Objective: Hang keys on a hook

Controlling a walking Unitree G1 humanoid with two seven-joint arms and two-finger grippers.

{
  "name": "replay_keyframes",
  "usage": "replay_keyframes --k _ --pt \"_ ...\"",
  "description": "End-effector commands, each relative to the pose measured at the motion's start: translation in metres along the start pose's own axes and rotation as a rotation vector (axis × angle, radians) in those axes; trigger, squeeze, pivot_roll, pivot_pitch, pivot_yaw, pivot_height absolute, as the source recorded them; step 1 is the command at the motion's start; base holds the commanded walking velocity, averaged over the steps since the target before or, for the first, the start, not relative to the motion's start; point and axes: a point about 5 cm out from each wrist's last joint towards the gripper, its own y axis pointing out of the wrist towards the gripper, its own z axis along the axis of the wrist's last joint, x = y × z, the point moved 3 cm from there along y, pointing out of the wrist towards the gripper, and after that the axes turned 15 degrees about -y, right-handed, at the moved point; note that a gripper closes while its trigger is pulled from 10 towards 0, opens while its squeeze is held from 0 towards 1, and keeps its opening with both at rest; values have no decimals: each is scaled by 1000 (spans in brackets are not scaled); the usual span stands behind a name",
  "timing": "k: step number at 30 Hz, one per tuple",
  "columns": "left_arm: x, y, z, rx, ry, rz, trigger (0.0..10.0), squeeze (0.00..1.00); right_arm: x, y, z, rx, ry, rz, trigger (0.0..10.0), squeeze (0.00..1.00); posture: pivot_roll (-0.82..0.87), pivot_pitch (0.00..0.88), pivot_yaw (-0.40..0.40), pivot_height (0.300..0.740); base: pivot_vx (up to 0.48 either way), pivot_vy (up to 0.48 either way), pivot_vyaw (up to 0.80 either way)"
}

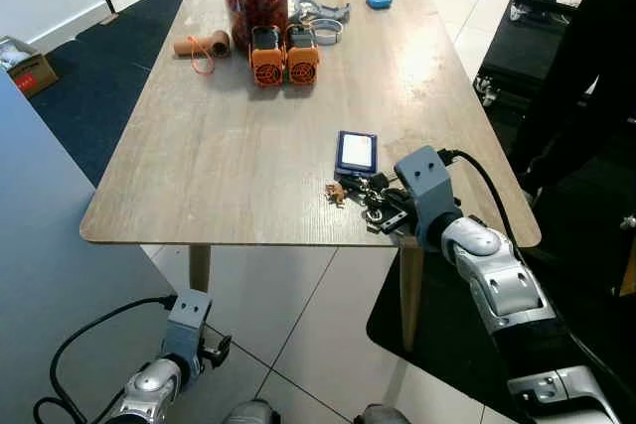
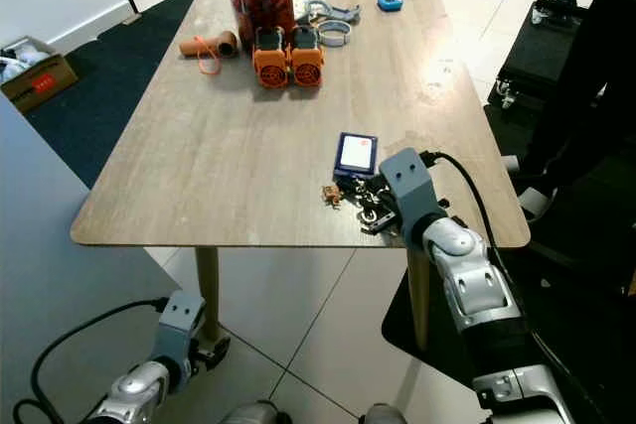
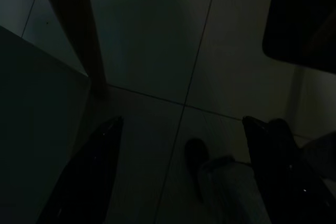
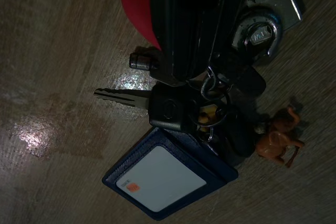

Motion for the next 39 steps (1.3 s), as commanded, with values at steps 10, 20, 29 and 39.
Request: replay_keyframes --k 10,20,29,39 --pt "-4 -3 -4 -21 42 -4 10000 0 7 -2 6 58 9 -53 2235 0 54 85 14 740 0 0 0" --pt "-5 -3 -3 -20 44 -1 10000 0 7 -1 19 117 7 -55 10000 1000 57 85 14 740 0 0 0" --pt "-6 -4 -3 -22 44 0 10000 0 -3 0 9 71 -46 -12 10000 0 58 84 15 740 0 0 0" --pt "-6 -4 -4 -24 41 1 10000 0 -10 -3 -1 39 -67 25 10000 0 57 85 15 740 0 0 0"
